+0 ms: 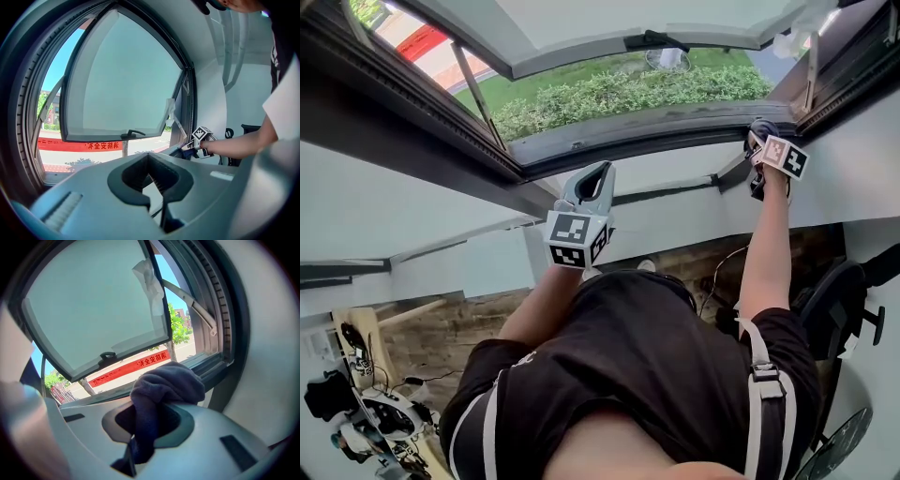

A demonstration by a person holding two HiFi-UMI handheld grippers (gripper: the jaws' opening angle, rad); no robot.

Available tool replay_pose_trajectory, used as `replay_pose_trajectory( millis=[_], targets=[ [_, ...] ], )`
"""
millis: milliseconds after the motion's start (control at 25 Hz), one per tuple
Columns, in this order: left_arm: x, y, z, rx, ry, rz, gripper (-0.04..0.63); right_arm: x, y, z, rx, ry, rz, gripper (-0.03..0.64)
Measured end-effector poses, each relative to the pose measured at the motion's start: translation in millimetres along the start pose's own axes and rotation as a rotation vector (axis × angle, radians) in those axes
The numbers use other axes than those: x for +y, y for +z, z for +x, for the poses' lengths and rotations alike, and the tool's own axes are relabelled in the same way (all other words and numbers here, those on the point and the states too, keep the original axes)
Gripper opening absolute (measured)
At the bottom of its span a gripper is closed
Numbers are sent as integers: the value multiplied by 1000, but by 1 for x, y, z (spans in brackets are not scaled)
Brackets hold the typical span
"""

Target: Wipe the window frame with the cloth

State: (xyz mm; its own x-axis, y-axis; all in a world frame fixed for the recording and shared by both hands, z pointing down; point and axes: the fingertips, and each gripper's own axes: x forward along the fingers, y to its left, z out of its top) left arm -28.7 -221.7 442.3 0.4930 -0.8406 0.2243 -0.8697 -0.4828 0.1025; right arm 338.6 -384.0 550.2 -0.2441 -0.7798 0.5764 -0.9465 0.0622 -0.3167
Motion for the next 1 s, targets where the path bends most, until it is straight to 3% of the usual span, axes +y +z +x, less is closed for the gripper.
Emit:
replay_pose_trajectory(
  millis=[1000],
  targets=[
    [-8, -4, 6, 7, -41, -6, 6, 99, -40, 7, 73, 152, -117, 61]
  ],
)
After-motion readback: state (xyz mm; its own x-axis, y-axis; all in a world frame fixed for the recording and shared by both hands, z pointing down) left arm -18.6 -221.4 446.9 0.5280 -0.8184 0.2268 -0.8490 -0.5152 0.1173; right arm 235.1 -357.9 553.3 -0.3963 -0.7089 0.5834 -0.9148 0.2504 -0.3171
